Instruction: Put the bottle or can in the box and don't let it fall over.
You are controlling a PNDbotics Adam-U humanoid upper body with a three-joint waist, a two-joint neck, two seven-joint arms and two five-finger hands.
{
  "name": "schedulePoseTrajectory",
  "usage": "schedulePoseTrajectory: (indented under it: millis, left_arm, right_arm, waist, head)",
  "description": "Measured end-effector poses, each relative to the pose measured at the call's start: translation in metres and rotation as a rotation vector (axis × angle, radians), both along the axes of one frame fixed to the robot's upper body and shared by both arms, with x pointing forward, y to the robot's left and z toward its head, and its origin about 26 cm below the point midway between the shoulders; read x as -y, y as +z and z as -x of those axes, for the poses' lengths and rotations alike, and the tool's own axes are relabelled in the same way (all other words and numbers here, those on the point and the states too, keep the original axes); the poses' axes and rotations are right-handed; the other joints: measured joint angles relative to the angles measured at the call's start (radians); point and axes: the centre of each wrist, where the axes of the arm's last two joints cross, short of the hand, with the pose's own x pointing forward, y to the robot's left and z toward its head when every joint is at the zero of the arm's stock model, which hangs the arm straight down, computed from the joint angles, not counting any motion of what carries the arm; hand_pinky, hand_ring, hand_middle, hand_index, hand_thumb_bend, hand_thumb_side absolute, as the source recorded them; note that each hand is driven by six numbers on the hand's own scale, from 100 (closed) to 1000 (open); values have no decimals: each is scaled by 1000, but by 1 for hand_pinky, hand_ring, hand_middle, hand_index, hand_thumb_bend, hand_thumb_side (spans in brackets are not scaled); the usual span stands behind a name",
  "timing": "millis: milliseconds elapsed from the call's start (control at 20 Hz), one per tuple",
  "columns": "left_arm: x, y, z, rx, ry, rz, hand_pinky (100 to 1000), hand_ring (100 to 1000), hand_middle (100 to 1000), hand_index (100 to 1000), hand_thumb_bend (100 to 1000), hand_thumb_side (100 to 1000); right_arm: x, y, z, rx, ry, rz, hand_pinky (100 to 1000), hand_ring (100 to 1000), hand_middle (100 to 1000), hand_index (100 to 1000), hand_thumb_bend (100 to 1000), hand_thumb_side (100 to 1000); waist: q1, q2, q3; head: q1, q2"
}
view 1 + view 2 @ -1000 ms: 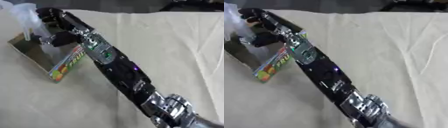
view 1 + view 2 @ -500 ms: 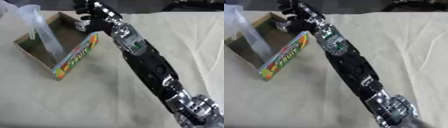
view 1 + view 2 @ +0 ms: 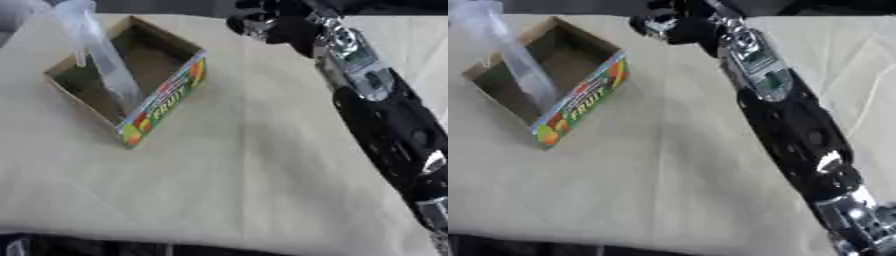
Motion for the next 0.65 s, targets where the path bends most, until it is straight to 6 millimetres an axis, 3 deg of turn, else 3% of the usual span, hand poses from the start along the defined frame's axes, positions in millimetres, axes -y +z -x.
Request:
schedulePoseTrajectory:
  millis: [300,650]
  left_arm:
    - [-2,3,2,9,15,-10,822,799,737,829,704,617]
    - [-6,8,2,17,23,-29,821,799,737,829,703,616]
  right_arm:
    - [62,-2,31,90,-161,-32,835,862,805,865,436,100]
    - [106,-29,61,71,-243,-7,839,875,817,870,432,100]
  waist:
    - [1,-6,-23]
    - [5,-17,-51]
  head:
    - [47,9]
    - [69,18]
